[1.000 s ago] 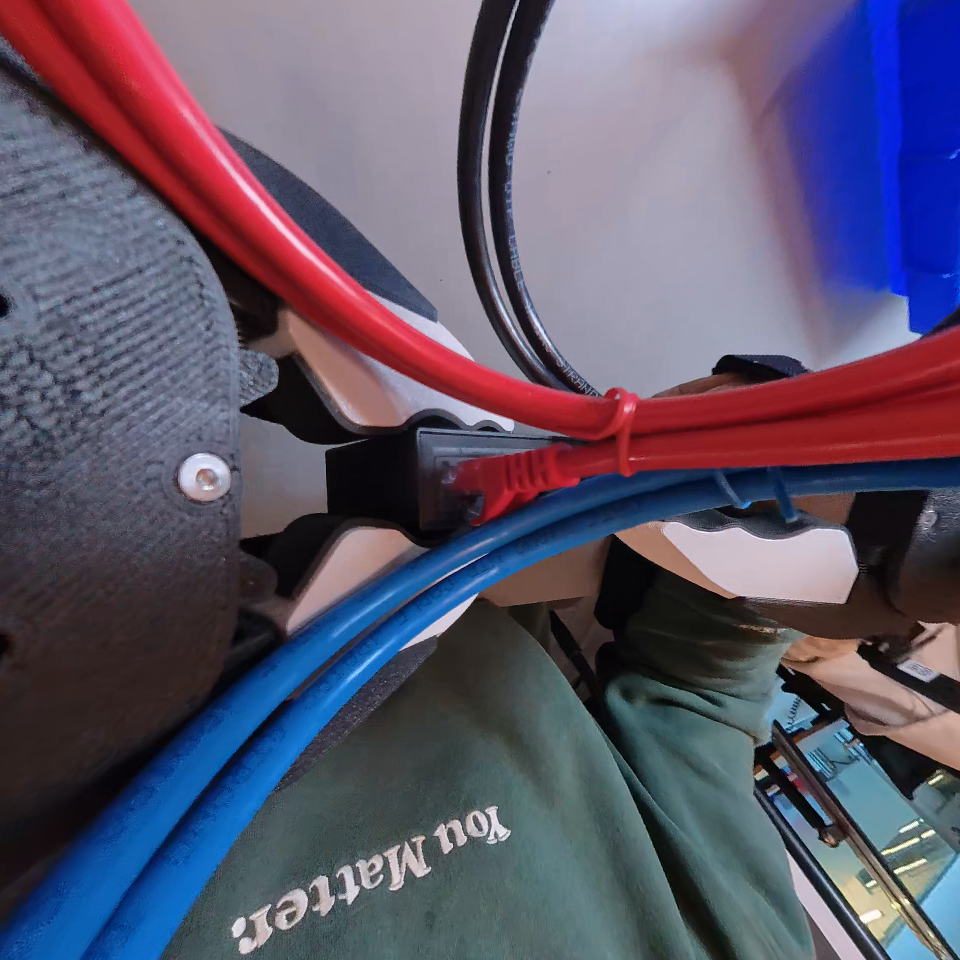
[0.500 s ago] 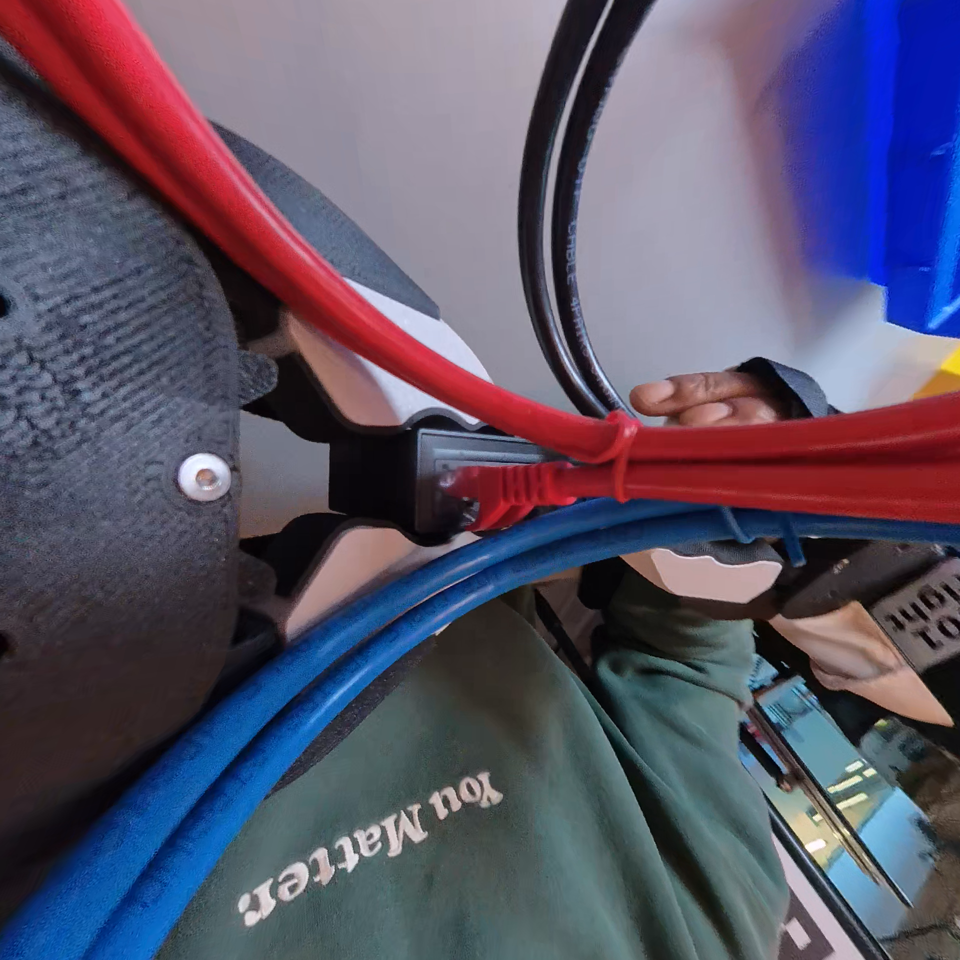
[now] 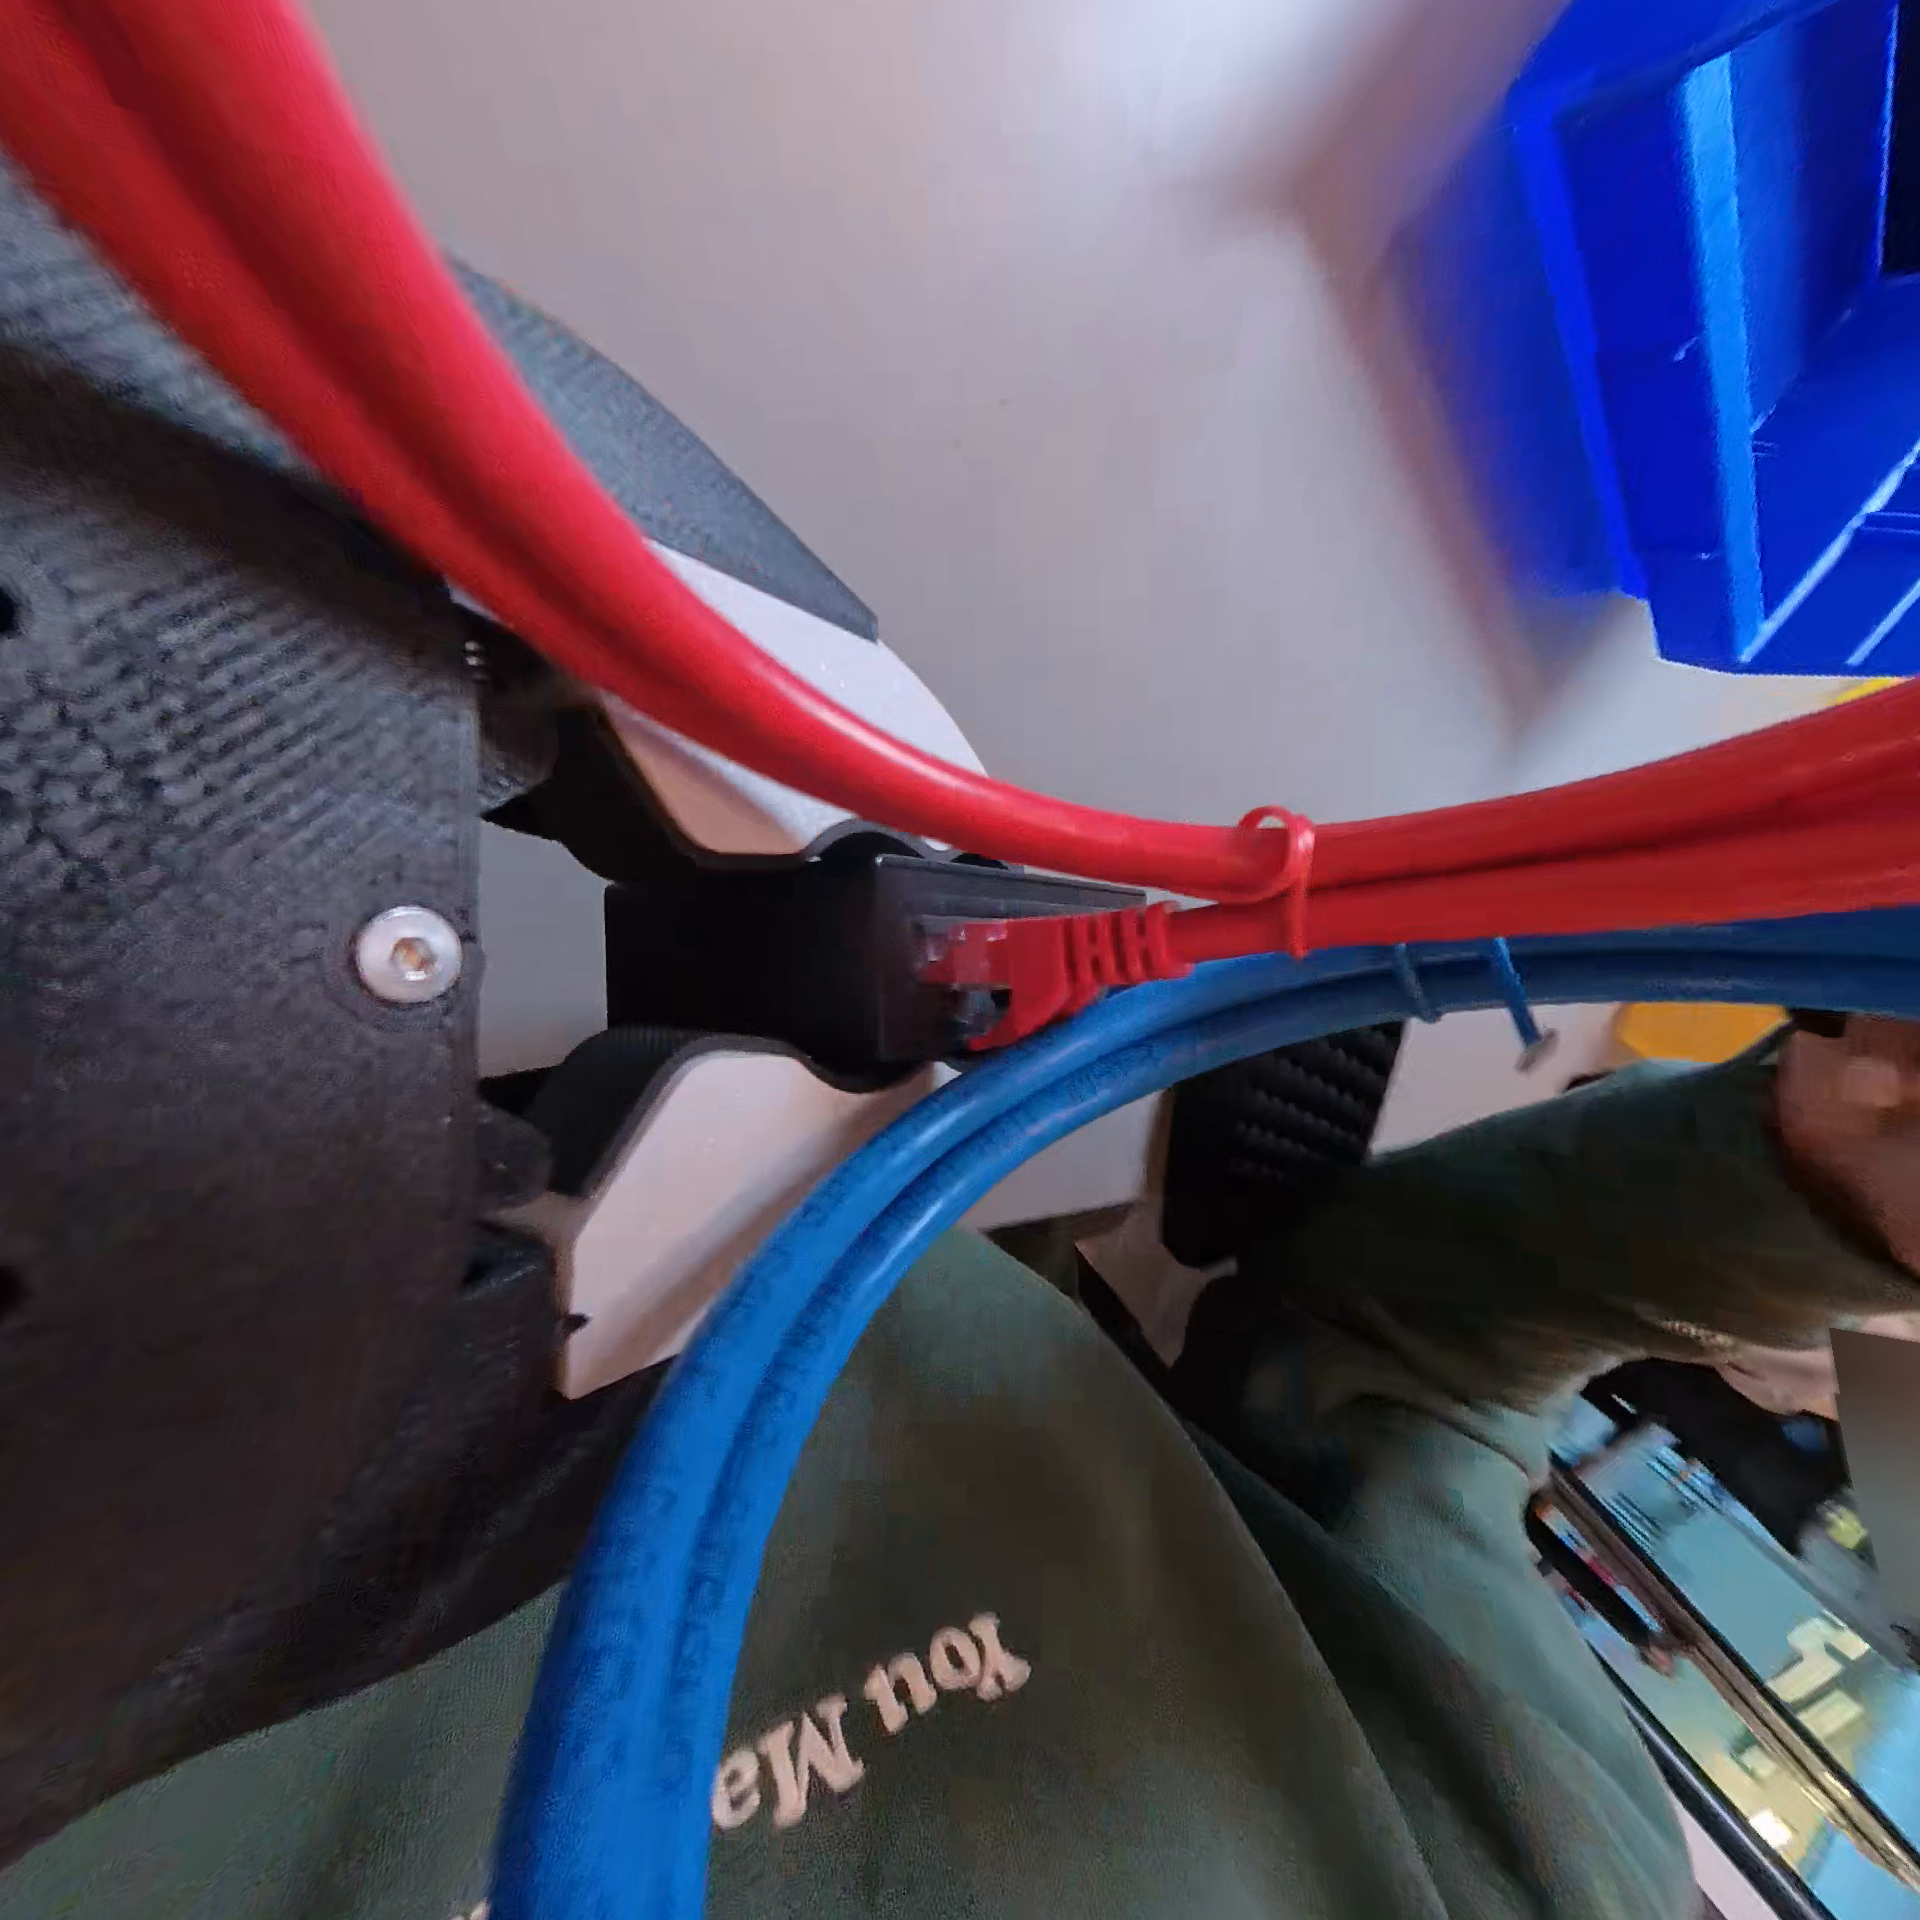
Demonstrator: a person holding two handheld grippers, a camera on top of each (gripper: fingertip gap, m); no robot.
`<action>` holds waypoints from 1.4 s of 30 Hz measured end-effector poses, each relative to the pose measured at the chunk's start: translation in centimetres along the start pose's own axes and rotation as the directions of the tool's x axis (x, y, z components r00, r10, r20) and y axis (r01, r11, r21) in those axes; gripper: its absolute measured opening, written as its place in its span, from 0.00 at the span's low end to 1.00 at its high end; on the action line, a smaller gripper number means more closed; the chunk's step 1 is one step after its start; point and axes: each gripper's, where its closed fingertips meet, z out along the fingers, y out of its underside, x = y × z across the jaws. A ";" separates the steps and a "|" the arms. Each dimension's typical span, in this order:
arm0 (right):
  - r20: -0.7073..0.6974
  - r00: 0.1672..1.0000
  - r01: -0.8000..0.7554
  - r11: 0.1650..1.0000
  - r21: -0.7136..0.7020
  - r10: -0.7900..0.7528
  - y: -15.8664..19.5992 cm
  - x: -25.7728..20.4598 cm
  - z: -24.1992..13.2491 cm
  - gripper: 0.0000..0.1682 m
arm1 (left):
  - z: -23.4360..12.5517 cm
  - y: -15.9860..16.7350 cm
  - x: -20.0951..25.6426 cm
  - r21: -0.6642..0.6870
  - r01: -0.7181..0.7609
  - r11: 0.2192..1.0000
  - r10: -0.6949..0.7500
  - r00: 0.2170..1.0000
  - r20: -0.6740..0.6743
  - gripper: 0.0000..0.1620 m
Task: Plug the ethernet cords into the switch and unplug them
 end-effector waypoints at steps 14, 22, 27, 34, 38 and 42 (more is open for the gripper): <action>-0.509 0.753 -0.652 0.572 -0.497 0.417 11.3 15.8 -11.8 0.10 | -1.0 -1.4 0.6 0.116 0.075 0.990 -0.064 0.994 -0.092 0.00; -0.603 0.629 -0.274 0.586 -0.763 -0.492 7.0 21.5 -16.4 0.22 | -1.3 -1.6 -0.7 0.150 0.119 0.981 -0.112 0.992 -0.054 0.05; -0.332 0.917 -0.041 0.776 -0.629 -0.220 6.6 11.2 -5.3 0.27 | -1.3 -1.5 -1.2 0.159 0.121 0.980 -0.116 0.993 -0.037 0.17; 0.114 0.960 -0.169 0.857 -0.487 0.255 10.4 -3.0 4.4 0.26 | -0.5 -1.1 -1.0 0.133 0.085 0.988 -0.083 0.996 -0.019 0.21; 0.228 0.900 -0.222 0.841 -0.494 0.371 11.3 -5.6 6.7 0.20 | 0.2 -0.7 -0.6 0.111 0.083 0.990 -0.080 0.996 -0.028 0.18; 0.287 0.865 -0.223 0.826 -0.517 0.412 11.9 -6.8 7.9 0.15 | 0.5 -0.5 -0.3 0.097 0.080 0.992 -0.077 0.996 -0.037 0.18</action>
